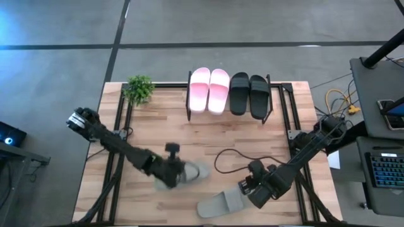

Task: Pick and place slides into the shelf
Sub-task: Move the left gray slide toward the shelf

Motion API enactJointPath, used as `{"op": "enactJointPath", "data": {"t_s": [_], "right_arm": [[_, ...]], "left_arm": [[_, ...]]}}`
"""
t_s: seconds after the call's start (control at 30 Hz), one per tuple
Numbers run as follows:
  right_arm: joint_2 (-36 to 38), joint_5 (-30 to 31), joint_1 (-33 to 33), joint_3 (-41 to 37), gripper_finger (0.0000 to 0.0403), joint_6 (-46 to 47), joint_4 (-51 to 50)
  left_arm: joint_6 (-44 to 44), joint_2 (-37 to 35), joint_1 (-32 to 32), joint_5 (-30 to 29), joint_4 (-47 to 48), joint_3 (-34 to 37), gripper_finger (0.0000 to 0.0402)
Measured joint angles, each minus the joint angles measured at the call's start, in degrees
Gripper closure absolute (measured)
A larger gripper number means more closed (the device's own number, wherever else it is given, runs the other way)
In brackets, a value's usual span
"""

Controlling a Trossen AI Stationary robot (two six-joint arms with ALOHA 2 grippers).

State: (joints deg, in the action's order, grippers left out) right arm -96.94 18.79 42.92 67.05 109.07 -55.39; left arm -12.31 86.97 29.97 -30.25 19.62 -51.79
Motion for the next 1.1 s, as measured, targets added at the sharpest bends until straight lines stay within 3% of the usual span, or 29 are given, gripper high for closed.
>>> {"op": "enactJointPath", "data": {"t_s": [0.13,0.3,0.47,0.63,0.83,0.93,1.1], "right_arm": [[1.0,5.5,0.7,0.0,0.0281,7.7,-3.9],[1.4,5.9,0.7,0.0,0.0285,14.0,-11.1],[1.4,5.9,0.7,0.0,0.0283,14.8,-12.1],[1.4,5.8,0.7,0.0,0.0287,14.4,-12.1],[1.4,5.2,0.7,0.0,0.0289,14.2,-11.8],[1.4,4.8,0.7,0.0,0.0291,14.1,-11.5],[1.4,4.8,0.7,0.0,0.0298,13.9,-11.3]], "left_arm": [[-5.0,-1.0,-7.4,-4.4,-1.4,-1.6,0.04],[-5.8,3.2,-16.6,-9.5,-3.6,-4.5,0.04],[-5.4,10.0,-23.1,-14.3,-3.4,-8.0,0.04],[-5.4,17.0,-26.3,-14.7,-4.2,-12.0,0.0393],[-5.0,21.1,-26.1,-11.4,-4.2,-16.2,0.035],[-5.2,21.5,-26.1,-7.9,-4.4,-17.3,0.0318],[-5.3,20.3,-26.1,-7.2,-3.6,-17.2,0.0252]]}}
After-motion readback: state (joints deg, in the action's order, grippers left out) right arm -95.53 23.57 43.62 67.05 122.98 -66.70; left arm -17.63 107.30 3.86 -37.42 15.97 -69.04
